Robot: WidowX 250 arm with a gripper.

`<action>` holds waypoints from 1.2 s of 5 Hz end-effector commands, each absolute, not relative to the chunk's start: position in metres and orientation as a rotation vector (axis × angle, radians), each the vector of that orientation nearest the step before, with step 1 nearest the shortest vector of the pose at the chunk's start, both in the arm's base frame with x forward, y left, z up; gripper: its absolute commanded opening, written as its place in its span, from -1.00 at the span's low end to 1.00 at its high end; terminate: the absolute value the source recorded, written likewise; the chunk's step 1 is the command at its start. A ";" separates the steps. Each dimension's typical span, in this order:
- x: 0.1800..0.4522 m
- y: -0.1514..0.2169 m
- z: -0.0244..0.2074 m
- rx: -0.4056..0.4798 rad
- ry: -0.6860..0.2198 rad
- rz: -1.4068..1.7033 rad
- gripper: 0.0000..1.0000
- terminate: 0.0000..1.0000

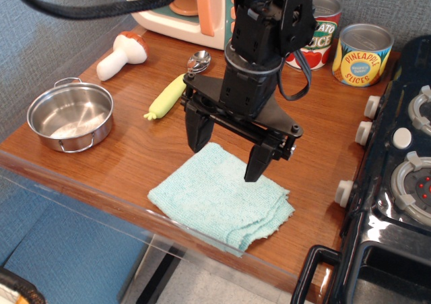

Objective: Move pot and place it in between the blue towel and the canned goods.

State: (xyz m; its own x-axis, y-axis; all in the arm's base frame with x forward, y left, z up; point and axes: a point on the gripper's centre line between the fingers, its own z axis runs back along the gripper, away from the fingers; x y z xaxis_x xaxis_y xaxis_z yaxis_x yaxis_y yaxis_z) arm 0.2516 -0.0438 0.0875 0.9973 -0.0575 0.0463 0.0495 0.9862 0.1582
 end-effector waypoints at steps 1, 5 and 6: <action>0.252 -0.044 0.087 0.158 -0.051 -0.054 1.00 -1.00; 0.276 0.120 0.084 0.168 -0.116 0.272 1.00 -1.00; 0.279 0.161 0.076 0.178 -0.144 0.295 1.00 -1.00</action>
